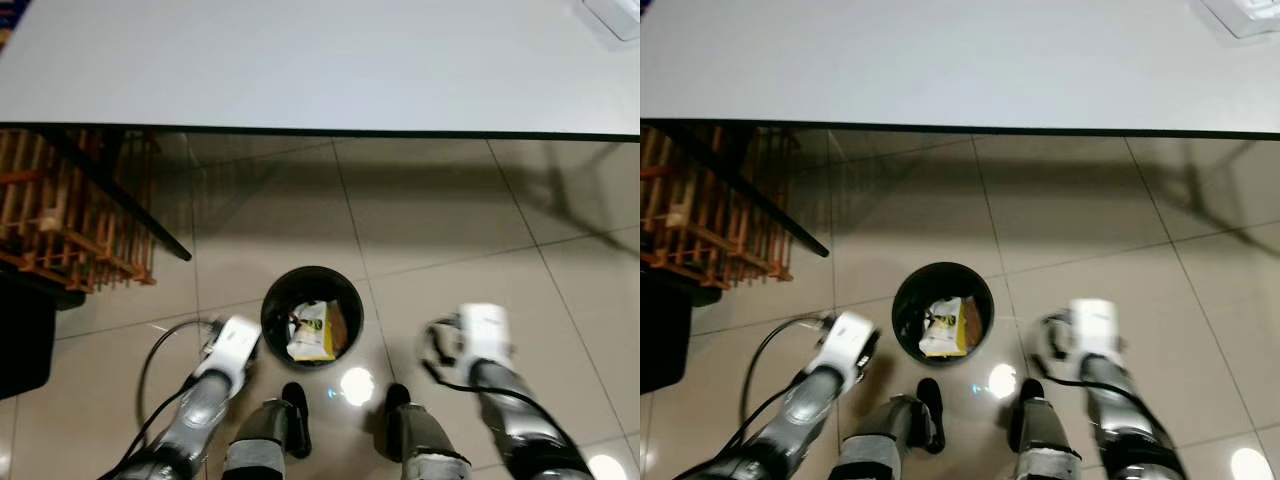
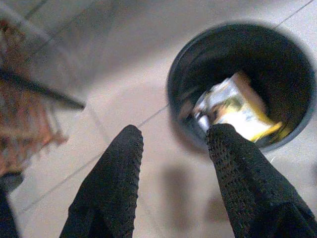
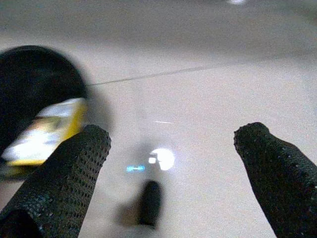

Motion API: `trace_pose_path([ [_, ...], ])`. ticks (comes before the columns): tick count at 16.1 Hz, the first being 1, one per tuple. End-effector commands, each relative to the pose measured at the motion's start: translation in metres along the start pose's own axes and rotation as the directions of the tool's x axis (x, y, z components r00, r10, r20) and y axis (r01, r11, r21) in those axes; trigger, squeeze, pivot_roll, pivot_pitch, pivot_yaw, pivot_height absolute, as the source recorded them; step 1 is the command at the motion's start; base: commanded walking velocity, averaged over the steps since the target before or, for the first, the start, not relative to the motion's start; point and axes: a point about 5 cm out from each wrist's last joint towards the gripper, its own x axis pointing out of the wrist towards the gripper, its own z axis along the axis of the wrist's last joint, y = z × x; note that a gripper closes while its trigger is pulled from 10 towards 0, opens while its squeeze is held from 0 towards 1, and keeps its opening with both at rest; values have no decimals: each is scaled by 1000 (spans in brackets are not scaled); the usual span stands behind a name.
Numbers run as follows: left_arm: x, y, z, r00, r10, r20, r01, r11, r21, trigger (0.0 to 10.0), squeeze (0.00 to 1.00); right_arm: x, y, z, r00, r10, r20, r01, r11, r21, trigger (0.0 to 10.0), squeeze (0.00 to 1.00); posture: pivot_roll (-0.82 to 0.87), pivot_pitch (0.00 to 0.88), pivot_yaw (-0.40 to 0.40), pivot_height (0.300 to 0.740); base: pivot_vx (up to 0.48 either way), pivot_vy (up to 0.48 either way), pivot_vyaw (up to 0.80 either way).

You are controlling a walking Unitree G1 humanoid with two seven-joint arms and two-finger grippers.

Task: Picking trash to rubbish bin

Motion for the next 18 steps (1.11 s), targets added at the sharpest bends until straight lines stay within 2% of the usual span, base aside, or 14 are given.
trace_pose_path([
  [1,-7,-1,-16,998,5,-62,-6,1000,-15,10000,0,-6,-1,-21,998,-30,-55,31,999,17,10000,0,31,269,101,740,0,0,0],
  [6,-14,-1,-28,993,20,-115,-25,999,-47,10000,0,-18,-8,-50,989,-69,-128,75,997,37,10000,0,38,255,115,740,0,0,0],
  [8,-22,-2,-42,984,24,-177,-35,997,-62,10000,0,-24,-10,-65,981,-66,-182,75,996,42,10000,0,31,246,121,740,0,0,0],
  [11,-26,-5,-51,976,26,-217,-42,997,-69,10000,0,-30,-13,-76,972,-64,-225,72,997,28,10000,0,32,233,113,740,0,0,0],
  [14,-27,-8,-51,975,27,-221,-47,995,-83,10000,0,-31,-16,-77,972,-55,-230,61,998,20,10000,0,22,218,89,740,0,0,0],
  [18,-18,-19,-37,982,3,-191,-23,995,-101,10000,0,-25,-22,-66,978,-36,-205,35,999,-8,10000,0,13,199,45,740,0,0,0],
])
